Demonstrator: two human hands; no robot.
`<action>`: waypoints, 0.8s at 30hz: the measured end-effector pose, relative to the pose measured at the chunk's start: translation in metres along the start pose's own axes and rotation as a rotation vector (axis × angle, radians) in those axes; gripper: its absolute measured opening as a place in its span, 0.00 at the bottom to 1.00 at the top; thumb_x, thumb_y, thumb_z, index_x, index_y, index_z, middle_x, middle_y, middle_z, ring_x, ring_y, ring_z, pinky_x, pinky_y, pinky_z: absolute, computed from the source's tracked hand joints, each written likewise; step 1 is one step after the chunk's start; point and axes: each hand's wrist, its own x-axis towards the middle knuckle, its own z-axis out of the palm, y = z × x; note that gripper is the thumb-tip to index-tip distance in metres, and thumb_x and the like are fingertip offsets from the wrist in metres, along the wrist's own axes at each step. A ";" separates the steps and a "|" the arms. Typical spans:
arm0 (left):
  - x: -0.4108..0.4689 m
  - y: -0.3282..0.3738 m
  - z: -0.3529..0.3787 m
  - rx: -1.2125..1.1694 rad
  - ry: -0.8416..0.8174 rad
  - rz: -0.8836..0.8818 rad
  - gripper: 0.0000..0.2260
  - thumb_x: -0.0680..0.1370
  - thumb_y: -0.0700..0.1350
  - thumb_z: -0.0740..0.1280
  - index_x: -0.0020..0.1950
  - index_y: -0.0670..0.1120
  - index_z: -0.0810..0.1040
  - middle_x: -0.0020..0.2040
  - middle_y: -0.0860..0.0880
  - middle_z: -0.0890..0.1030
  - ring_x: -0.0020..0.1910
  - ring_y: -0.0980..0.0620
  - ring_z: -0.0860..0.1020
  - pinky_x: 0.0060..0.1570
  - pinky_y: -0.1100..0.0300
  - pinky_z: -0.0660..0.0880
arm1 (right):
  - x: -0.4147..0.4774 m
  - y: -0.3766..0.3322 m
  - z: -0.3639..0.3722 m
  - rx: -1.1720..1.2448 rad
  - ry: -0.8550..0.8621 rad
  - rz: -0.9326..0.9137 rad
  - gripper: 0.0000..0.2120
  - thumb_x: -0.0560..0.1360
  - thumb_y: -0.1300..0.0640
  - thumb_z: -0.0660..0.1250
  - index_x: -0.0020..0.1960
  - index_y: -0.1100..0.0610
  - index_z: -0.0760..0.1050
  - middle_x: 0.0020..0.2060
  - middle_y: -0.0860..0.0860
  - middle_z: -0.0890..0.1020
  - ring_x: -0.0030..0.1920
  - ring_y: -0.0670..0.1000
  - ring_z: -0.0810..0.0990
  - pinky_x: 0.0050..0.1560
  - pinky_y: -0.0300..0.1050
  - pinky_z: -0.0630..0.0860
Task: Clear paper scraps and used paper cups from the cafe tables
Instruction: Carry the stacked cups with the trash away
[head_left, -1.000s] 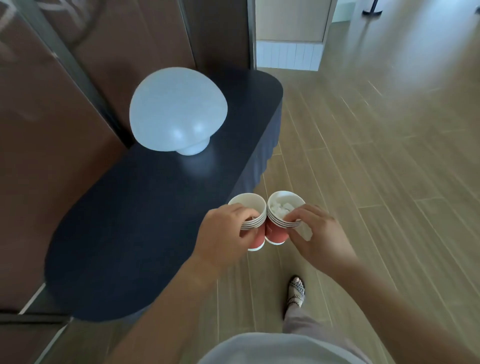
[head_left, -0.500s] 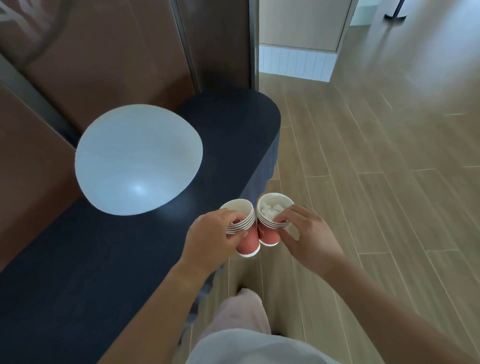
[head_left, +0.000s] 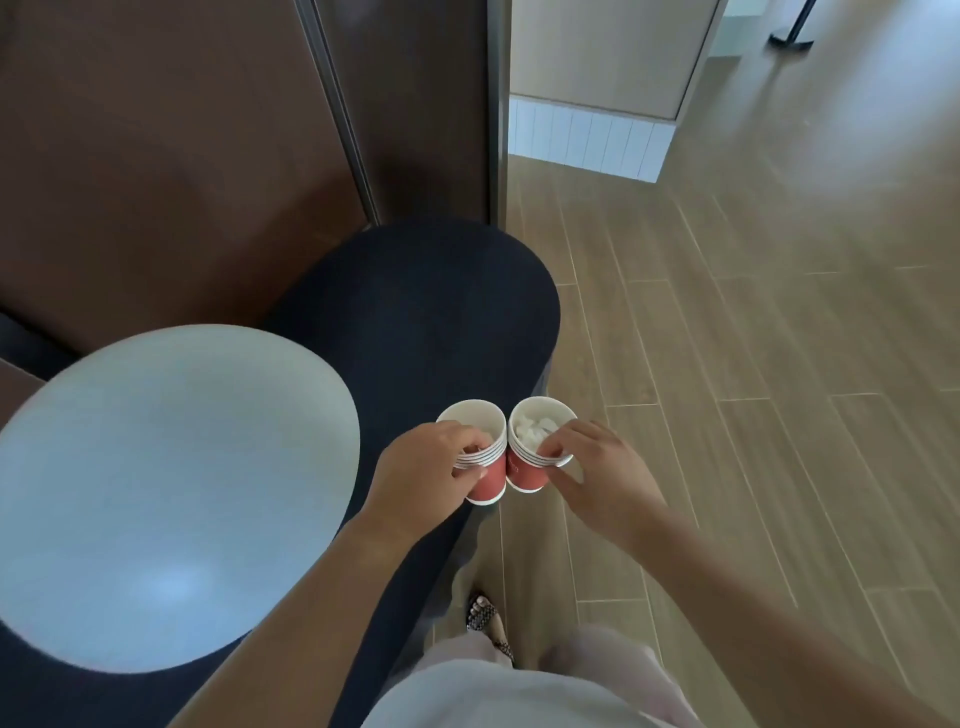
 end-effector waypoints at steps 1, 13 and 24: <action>0.012 -0.004 0.000 -0.003 -0.003 -0.002 0.15 0.72 0.48 0.71 0.58 0.52 0.78 0.56 0.54 0.81 0.54 0.53 0.78 0.51 0.64 0.71 | 0.014 0.005 0.001 -0.002 -0.018 0.014 0.07 0.69 0.61 0.69 0.46 0.52 0.78 0.46 0.45 0.80 0.51 0.50 0.75 0.44 0.50 0.76; 0.143 -0.040 0.009 0.168 -0.030 -0.178 0.06 0.72 0.48 0.68 0.48 0.54 0.79 0.43 0.55 0.83 0.42 0.52 0.78 0.47 0.59 0.71 | 0.181 0.060 0.021 -0.087 -0.251 -0.110 0.05 0.69 0.58 0.66 0.43 0.48 0.75 0.43 0.43 0.80 0.47 0.47 0.74 0.39 0.43 0.71; 0.244 -0.069 0.050 0.230 -0.048 -0.568 0.08 0.75 0.47 0.64 0.53 0.55 0.76 0.50 0.52 0.80 0.48 0.50 0.77 0.45 0.61 0.67 | 0.338 0.106 0.037 -0.267 -0.496 -0.358 0.04 0.72 0.59 0.64 0.47 0.55 0.74 0.47 0.52 0.77 0.47 0.52 0.76 0.41 0.45 0.76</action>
